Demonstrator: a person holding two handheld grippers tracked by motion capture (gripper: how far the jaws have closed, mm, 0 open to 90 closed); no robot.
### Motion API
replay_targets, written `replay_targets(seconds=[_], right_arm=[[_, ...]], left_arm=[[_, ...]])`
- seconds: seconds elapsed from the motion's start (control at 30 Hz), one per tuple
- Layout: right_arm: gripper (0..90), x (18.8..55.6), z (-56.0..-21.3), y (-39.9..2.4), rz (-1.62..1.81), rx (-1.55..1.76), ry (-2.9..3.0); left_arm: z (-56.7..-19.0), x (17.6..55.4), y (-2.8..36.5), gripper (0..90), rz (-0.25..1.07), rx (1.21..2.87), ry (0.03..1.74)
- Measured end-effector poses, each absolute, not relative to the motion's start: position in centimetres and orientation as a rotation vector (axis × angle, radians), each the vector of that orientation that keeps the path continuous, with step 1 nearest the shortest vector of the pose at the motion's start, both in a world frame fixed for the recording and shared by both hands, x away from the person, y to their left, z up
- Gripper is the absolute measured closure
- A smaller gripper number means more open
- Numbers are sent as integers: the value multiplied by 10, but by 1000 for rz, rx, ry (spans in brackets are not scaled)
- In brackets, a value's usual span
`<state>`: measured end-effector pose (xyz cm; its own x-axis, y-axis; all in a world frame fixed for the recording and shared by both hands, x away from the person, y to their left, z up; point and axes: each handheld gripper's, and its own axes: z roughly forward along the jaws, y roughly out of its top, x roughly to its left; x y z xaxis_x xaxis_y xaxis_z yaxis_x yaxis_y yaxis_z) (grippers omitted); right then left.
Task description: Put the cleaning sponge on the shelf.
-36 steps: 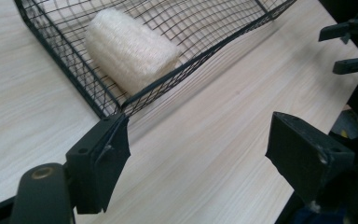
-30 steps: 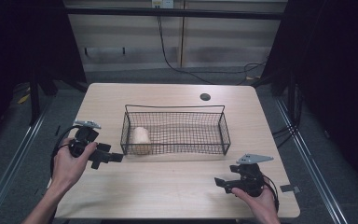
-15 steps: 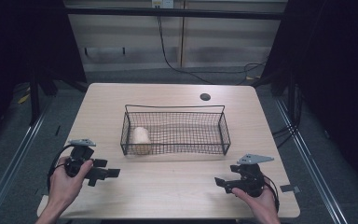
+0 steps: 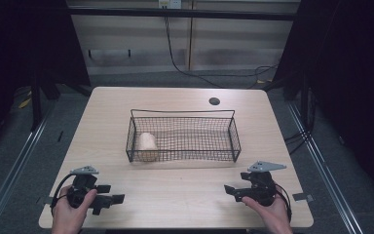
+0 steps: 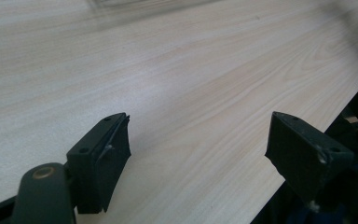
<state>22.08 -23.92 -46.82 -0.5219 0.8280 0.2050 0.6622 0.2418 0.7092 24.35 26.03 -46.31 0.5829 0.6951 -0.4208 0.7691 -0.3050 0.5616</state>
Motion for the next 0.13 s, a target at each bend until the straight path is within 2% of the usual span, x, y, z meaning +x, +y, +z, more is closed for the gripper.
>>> replay_targets(seconds=[0.13], right_arm=[[170, 223, -471, -241, 1112, 1431, 2307]], left_arm=[[-468, 244, 258, 210, -133, 2096, 1166]])
